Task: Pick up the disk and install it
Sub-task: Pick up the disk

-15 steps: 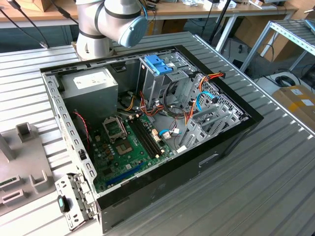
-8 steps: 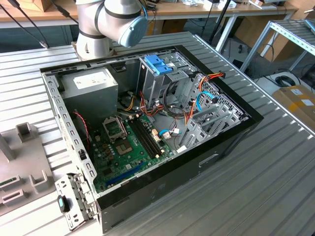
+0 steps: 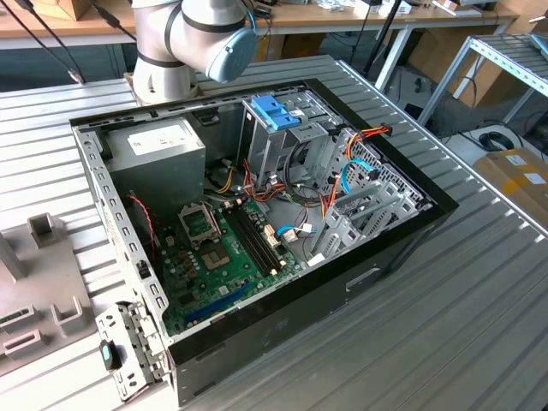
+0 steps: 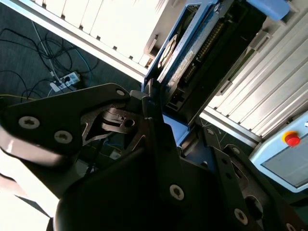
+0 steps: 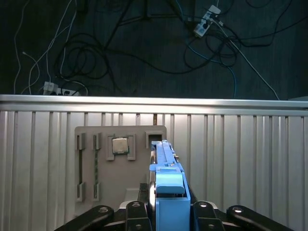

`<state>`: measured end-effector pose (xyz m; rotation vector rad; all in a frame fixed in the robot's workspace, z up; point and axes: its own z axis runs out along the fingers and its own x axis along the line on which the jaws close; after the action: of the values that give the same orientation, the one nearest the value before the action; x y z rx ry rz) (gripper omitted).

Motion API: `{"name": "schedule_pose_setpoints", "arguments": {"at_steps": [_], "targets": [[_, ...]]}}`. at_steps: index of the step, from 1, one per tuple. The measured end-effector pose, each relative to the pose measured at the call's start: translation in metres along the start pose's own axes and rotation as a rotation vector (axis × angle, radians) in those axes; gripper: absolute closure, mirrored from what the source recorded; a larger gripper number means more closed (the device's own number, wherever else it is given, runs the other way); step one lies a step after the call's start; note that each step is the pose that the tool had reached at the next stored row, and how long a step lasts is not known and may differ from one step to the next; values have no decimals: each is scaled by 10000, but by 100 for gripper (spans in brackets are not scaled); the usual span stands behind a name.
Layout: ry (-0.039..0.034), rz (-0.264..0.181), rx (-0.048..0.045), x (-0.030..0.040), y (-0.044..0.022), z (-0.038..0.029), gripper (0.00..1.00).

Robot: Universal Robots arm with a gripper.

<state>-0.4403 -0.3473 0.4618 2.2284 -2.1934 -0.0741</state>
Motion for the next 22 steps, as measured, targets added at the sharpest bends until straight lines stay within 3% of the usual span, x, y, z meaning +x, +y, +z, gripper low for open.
{"name": "schedule_pose_setpoints", "arguments": {"at_steps": [22], "targets": [[0, 0, 1, -6, 11, -266, 63]]}}
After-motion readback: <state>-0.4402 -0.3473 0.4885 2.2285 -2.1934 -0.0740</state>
